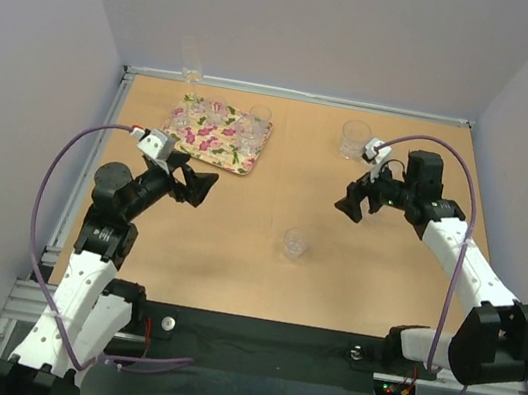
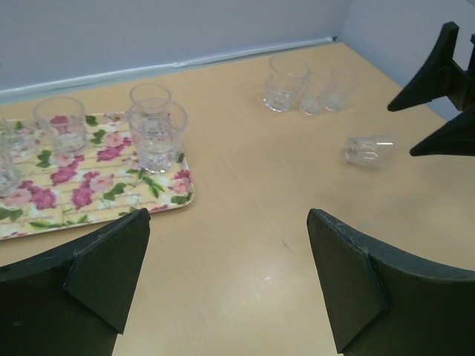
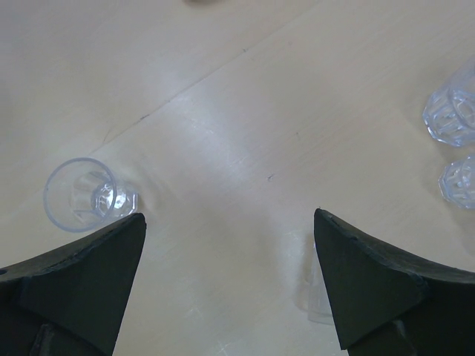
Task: Place the glasses into the tray
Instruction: Grab a glass with a robot arm
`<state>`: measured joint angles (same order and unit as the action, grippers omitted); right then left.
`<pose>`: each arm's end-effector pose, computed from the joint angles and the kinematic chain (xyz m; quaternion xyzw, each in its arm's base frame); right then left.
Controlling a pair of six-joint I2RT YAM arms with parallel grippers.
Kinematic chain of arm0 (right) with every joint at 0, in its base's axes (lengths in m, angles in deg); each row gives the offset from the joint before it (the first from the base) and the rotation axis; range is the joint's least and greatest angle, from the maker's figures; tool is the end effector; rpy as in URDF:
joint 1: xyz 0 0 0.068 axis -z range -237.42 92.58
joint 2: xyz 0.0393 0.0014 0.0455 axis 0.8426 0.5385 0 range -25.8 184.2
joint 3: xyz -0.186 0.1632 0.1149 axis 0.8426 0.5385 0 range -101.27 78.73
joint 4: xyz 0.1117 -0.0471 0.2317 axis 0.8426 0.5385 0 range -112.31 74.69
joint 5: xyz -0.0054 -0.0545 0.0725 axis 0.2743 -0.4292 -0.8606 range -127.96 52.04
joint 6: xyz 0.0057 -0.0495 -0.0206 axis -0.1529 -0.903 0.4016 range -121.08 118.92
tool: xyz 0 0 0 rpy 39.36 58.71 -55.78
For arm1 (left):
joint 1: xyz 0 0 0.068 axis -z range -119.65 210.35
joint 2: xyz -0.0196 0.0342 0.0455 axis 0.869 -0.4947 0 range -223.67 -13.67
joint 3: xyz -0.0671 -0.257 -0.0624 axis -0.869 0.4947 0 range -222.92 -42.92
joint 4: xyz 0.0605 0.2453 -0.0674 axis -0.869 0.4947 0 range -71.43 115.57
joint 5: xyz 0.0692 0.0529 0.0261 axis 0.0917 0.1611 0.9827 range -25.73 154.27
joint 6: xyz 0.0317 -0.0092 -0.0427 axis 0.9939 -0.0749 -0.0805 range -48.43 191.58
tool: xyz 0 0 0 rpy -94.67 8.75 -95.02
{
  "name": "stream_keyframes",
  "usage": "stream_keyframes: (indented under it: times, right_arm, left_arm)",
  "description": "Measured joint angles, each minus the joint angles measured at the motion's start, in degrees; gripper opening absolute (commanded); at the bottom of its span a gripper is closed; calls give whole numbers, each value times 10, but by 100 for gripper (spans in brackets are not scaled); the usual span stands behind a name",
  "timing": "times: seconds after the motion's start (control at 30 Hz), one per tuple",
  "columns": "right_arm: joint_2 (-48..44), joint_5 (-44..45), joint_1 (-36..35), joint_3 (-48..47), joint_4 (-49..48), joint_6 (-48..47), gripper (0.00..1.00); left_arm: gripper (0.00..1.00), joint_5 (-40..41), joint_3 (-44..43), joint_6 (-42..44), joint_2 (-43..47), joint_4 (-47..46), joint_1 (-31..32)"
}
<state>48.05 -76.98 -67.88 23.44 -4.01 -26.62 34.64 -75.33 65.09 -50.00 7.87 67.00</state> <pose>0.2705 0.0726 0.2850 -0.4026 0.7556 0.2408 0.4571 0.1570 -0.0361 0.3254 0.1921 0.6417 -0.2514 0.6986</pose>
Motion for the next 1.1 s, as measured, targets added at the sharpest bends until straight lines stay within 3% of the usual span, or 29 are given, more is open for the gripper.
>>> stream_keyframes:
  times: [0.4, 1.1]
  right_arm:
    - [-11, -11, 0, 0, -3, 0, 99]
    - [-30, -37, 0, 9, -8, 1, 99]
  left_arm:
    - [94, -7, 0, -69, -35, -2, 102]
    - [90, 176, -19, -136, -122, 42, 332]
